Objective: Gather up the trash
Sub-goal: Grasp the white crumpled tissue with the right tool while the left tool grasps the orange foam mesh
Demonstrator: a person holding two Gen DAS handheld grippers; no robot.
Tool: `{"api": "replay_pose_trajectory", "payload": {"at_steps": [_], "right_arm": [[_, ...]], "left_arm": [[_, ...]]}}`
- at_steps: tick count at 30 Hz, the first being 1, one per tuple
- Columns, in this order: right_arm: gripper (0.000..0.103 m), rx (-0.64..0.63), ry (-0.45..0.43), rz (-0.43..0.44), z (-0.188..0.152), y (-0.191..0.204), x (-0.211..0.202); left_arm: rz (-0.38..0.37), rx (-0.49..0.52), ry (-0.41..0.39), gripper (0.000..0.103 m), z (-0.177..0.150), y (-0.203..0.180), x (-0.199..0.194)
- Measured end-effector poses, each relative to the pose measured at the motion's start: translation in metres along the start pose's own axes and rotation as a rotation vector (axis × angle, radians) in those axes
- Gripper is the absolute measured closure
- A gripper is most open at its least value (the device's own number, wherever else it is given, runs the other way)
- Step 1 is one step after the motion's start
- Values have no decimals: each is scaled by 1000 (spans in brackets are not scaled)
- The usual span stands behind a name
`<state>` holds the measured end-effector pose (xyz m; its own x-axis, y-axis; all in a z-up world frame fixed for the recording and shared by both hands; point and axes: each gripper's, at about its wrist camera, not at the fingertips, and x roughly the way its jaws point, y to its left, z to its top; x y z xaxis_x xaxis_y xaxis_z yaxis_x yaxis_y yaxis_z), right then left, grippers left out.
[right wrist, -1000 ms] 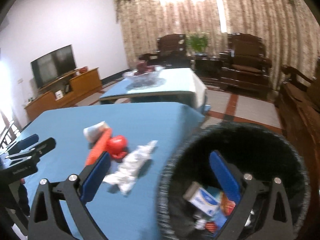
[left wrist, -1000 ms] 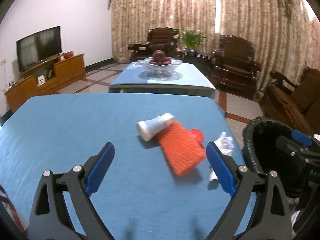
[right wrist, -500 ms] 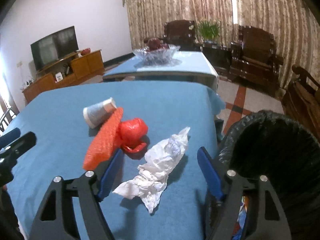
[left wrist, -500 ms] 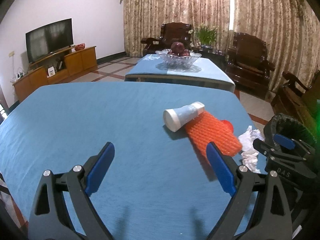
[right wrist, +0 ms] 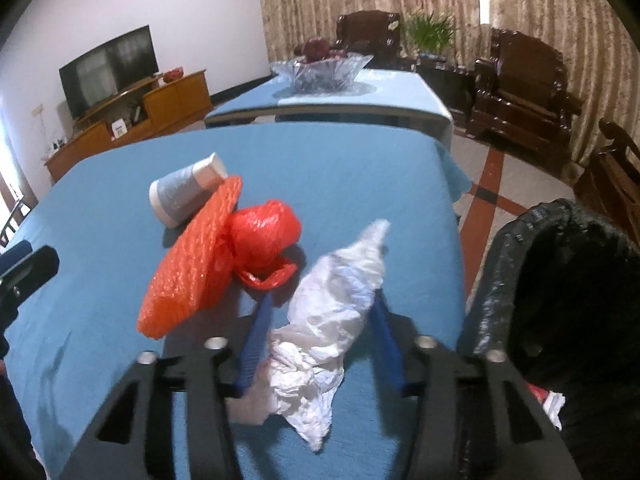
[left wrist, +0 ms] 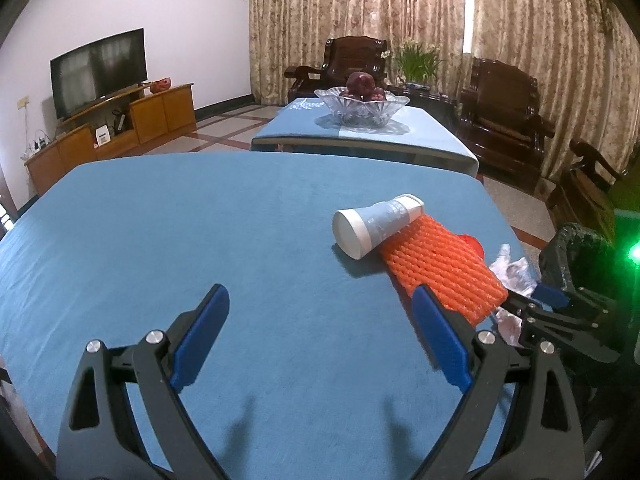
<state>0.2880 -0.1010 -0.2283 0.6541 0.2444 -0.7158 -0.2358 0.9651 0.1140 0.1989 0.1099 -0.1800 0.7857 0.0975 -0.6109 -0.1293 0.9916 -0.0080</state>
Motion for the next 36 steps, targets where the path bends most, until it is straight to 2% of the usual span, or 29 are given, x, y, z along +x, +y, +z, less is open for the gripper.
{"api": "replay_pose_trajectory", "payload": {"at_steps": [2,5,16,22,31,36], "right_arm": [[84,8,15,32,-1,-2,2],[93,16,18,47,-2,-4,2],[95,31,-71,28,10,-14,-35],[95,64,-78,11,12,-35,-39],[95,66,-87,30,15,-42,-37],[95,85,-83,40,14,-45,-37]], "left_arm": [[1,4,-2,13,0,0,0],[-3,7,3,13,0,-3,4],[-49,17,11,13,7,-36,14],[-83,24,26,13,6,-55,24],[-134,-7,80,13,6,-76,45],[-152,-23,137,15,4,-81,62]]}}
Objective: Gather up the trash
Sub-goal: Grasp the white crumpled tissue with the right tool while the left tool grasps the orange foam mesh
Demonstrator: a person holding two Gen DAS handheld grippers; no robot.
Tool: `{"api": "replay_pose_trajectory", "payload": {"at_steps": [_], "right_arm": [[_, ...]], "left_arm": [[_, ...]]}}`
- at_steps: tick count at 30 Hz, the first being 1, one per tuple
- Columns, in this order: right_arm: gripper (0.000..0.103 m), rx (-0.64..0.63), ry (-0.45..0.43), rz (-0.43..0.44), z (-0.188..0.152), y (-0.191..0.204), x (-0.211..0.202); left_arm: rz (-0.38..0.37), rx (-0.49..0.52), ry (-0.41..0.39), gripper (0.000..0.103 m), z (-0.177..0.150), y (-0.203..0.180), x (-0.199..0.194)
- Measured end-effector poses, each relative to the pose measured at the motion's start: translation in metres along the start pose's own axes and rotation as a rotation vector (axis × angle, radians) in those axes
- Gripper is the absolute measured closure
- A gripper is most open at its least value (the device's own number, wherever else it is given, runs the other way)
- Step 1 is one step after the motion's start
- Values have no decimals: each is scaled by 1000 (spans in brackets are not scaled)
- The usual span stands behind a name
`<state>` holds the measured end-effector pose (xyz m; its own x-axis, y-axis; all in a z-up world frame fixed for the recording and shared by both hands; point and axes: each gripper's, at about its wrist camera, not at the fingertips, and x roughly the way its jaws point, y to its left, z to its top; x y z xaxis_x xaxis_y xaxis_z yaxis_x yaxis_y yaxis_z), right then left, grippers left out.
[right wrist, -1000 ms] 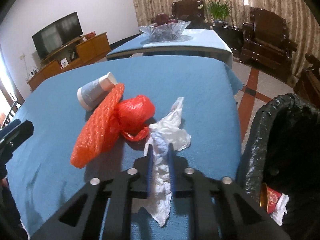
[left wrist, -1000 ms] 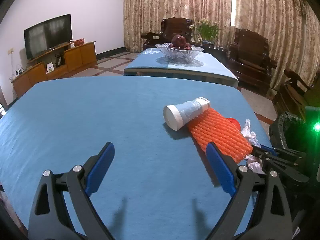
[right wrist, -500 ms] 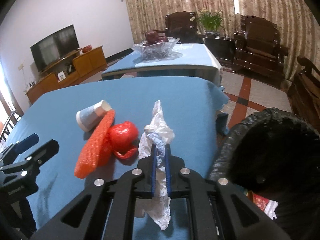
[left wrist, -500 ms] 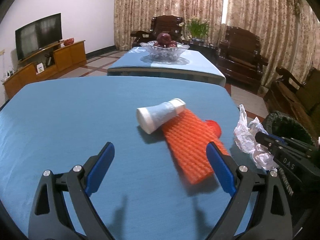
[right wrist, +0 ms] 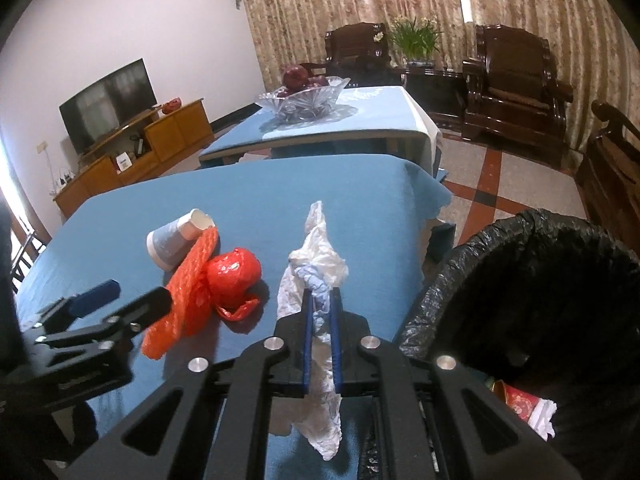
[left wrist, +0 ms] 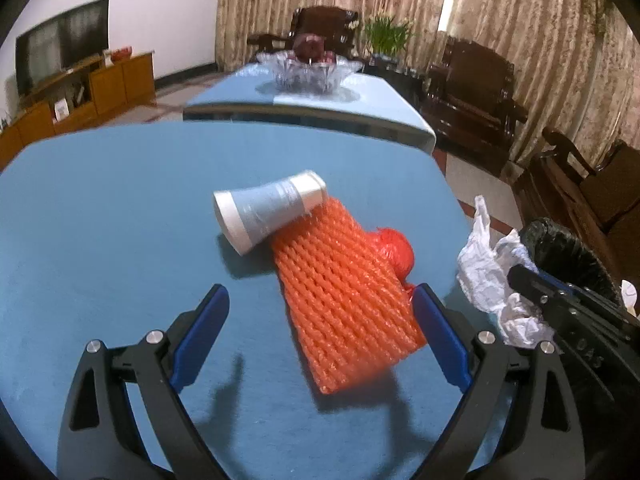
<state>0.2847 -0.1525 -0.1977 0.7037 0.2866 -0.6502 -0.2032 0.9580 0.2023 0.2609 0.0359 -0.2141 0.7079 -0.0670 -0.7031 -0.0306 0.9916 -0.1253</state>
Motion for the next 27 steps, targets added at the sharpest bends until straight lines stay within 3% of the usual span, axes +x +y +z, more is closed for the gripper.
{"api": "replay_pose_trajectory", "payload": {"at_steps": [1,2,6,7,13,27], "right_arm": [[95,-1,1,1,0,0,0],[95,-2,3,2,0,0,1],[95,-2,6,2,0,-1,1],[95,-1,6,1,0,-1,1],[95,-3,1,5,1,0,-1],[95,-32,-63,38,10,12,-35]], "left_arm": [[-7,-8,14,26,-1,1,3],[-30,-20,37,30,-2,2,8],[-66,-47,95,71,-8,4,17],[-65,-49,101,76,-9,5,18],[-47,-46,61,82,-9,8,0],[-20,27,-53,83,4,-9,-71]]}}
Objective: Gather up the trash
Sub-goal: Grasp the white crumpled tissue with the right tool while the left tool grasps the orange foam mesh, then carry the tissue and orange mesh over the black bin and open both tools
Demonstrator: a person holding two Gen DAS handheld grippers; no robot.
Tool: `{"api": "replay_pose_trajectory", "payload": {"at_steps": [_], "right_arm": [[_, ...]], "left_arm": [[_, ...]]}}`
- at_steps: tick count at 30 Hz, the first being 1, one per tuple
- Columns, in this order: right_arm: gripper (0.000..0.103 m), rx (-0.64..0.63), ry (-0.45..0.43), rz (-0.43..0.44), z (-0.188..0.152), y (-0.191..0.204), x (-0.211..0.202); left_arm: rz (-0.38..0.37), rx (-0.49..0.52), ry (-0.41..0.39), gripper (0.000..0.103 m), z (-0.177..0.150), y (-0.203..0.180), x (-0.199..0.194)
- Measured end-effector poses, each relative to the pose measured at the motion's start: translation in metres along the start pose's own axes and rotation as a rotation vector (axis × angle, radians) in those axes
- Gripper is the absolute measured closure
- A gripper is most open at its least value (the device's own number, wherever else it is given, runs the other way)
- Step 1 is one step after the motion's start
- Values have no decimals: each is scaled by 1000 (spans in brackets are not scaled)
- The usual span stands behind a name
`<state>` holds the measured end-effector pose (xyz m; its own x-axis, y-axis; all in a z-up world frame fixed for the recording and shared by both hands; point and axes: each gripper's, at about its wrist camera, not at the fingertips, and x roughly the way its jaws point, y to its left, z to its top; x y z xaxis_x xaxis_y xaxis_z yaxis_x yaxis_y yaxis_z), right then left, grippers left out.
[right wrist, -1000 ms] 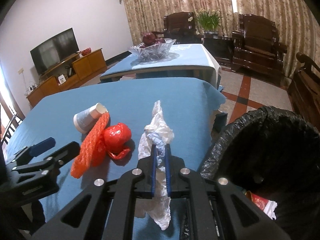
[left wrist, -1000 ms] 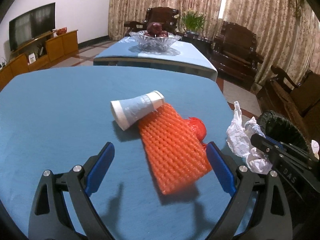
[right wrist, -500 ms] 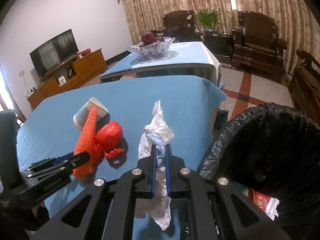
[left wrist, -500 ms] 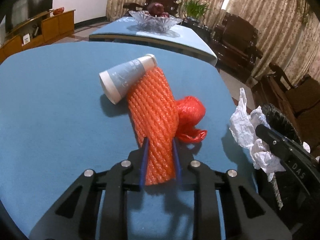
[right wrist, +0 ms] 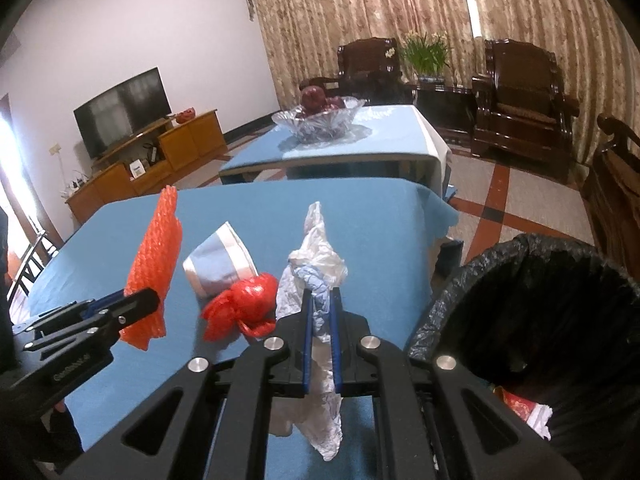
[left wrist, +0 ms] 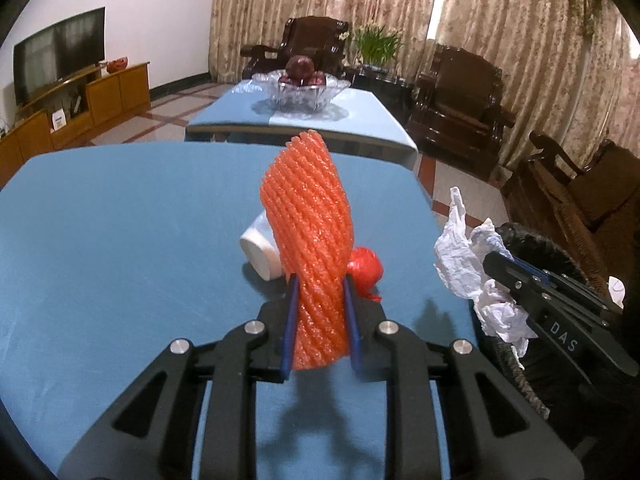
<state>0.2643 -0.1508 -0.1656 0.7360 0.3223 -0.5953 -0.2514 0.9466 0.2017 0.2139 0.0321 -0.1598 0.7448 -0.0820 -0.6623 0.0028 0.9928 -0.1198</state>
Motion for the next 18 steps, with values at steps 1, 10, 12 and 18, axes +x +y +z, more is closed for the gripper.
{"api": "replay_pose_trajectory", "payload": {"at_steps": [1,10,12,18], "right_arm": [[95,-3,-3,0,1,1,-3],[95,-18,-42,-12,4,2,-37],[95,-16,-55,-14,4,2,-46],[95,-12,-83,-35,4,-4,-71]], "left_arm": [[-2,1,-6,83,0,-1,-3],[-13,21,-51,83,6,-13,-32],[-17,23,-57,83,7,-16,-37],[-36,43,-74,83,8,-31,-48]]}}
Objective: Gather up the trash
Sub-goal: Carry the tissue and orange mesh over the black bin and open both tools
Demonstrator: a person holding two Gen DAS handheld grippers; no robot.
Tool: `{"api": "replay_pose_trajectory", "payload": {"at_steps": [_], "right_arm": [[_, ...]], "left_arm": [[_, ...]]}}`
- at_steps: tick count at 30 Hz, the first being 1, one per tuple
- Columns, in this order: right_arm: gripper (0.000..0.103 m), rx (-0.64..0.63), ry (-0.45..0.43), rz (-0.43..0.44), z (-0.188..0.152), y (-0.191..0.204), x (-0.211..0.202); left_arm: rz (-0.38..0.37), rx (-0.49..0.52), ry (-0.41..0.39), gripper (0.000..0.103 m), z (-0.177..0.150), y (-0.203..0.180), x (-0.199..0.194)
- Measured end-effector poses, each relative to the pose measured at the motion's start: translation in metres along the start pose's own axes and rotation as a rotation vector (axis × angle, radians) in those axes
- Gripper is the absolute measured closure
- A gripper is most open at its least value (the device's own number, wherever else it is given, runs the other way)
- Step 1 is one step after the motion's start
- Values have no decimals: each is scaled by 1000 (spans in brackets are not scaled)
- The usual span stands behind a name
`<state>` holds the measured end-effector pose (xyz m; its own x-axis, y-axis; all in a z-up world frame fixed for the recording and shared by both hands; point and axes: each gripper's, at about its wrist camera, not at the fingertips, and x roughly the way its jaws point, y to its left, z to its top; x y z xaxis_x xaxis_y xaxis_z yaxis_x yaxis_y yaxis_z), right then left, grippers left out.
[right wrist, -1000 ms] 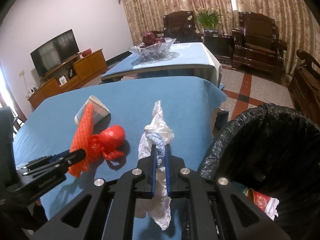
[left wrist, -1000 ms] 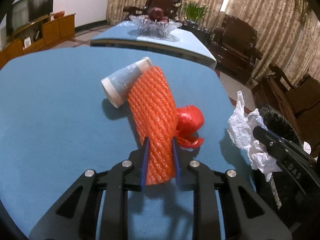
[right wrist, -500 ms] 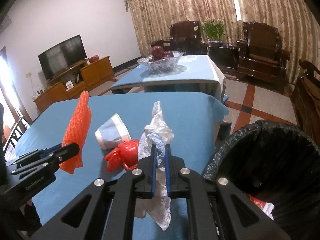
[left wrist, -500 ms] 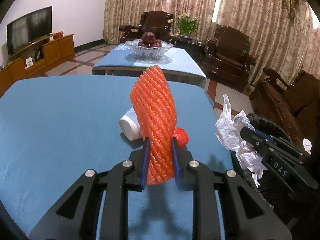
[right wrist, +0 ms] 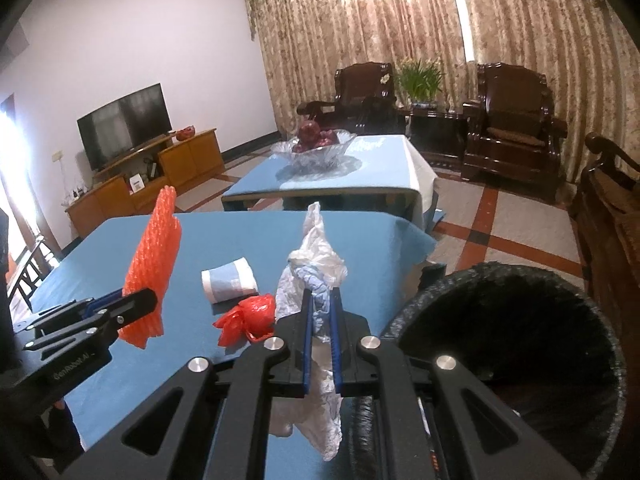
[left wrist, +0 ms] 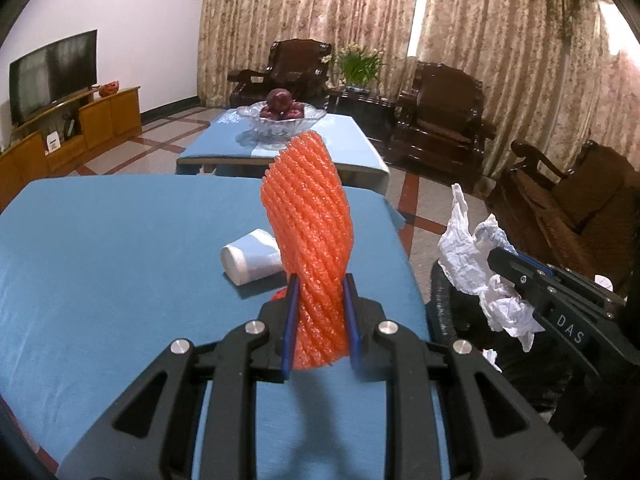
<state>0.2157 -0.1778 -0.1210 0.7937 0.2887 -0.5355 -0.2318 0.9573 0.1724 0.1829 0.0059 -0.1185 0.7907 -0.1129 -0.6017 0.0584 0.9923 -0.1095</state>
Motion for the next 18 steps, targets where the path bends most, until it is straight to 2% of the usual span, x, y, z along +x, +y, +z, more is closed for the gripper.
{"api": "replay_pose_trajectory", "payload": {"at_steps": [8,18], "right_arm": [[95,15,-25,-39,2,-23,-29],[95,52,-59,-113,0,-70,-62]], "left_arm": [[-60,39,-1,83,1,-33,-1],[-155,111,0,83,0,-87,7]]}}
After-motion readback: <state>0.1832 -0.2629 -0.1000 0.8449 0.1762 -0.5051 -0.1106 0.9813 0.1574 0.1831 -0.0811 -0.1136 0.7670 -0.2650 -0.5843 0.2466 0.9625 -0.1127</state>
